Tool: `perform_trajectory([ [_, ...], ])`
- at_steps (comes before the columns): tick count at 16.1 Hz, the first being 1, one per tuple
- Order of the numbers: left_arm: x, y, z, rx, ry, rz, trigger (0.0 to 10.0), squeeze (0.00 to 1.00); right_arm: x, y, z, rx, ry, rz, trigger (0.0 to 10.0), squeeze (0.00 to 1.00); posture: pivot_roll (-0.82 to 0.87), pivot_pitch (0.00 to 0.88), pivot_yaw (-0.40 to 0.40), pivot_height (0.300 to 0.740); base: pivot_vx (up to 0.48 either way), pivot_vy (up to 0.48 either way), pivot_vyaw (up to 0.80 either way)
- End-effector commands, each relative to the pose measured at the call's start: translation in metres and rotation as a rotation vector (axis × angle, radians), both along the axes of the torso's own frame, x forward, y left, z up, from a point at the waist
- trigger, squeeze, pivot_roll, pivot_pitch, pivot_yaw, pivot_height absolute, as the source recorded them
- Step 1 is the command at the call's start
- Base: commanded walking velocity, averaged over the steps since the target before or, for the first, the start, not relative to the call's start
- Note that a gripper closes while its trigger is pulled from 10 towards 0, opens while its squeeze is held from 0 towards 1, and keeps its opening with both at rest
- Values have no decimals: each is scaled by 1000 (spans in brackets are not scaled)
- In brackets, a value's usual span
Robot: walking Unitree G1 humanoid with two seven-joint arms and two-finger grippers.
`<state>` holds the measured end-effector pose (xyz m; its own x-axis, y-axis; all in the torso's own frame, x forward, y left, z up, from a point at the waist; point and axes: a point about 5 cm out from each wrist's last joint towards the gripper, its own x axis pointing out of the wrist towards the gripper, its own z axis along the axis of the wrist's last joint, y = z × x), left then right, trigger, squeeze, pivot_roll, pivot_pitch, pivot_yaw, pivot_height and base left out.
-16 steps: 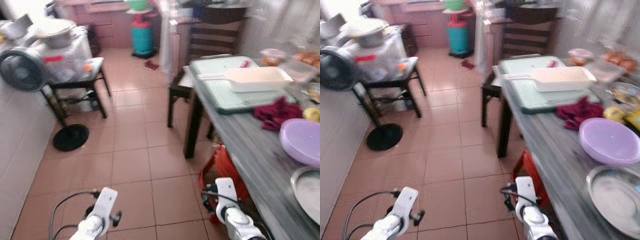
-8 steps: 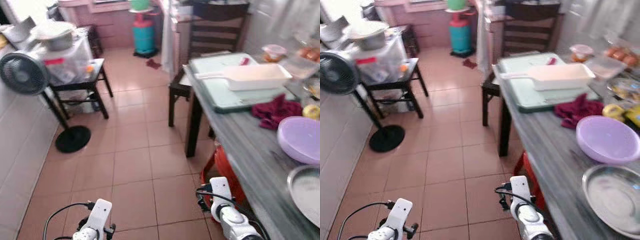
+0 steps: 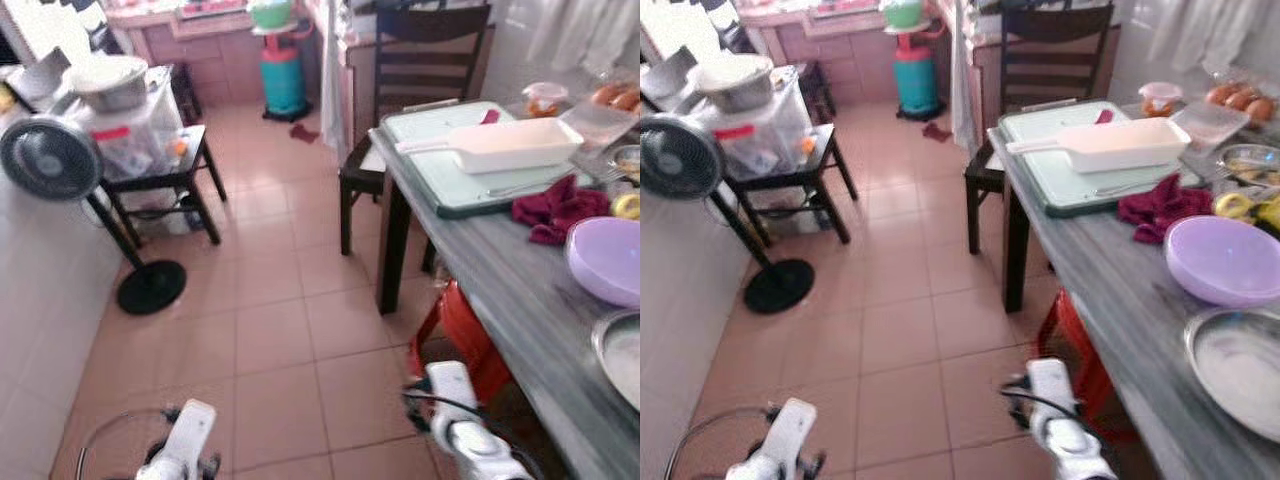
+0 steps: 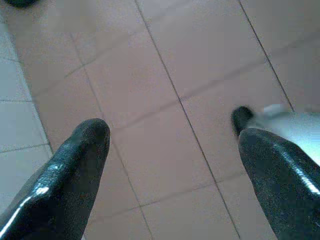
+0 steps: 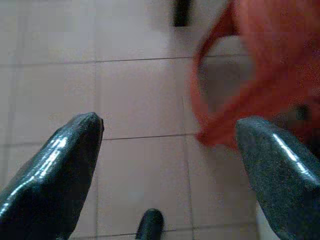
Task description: Setting the table
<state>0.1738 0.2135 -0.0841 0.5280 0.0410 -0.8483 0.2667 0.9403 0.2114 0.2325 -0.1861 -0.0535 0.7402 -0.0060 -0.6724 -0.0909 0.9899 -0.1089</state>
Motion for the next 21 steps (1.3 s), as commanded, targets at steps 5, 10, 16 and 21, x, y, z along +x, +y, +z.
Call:
perform_trajectory([
  [5,5,-9,0,7,-17,-5,10000,0,2,11,0,14,1,29,10000,0,-15,32,58,740,0,343,0],
  [10,8,-11,1,4,-25,5,10000,0,4,10,1,4,1,46,10000,0,-14,29,38,740,0,331,0],
  [16,10,-20,1,-13,-39,27,10000,0,4,5,1,-21,15,65,10000,0,-3,18,19,740,0,328,0],
  [21,17,-14,5,6,-46,20,10000,0,5,10,1,-12,13,68,10000,0,-3,17,30,740,0,339,0],
])
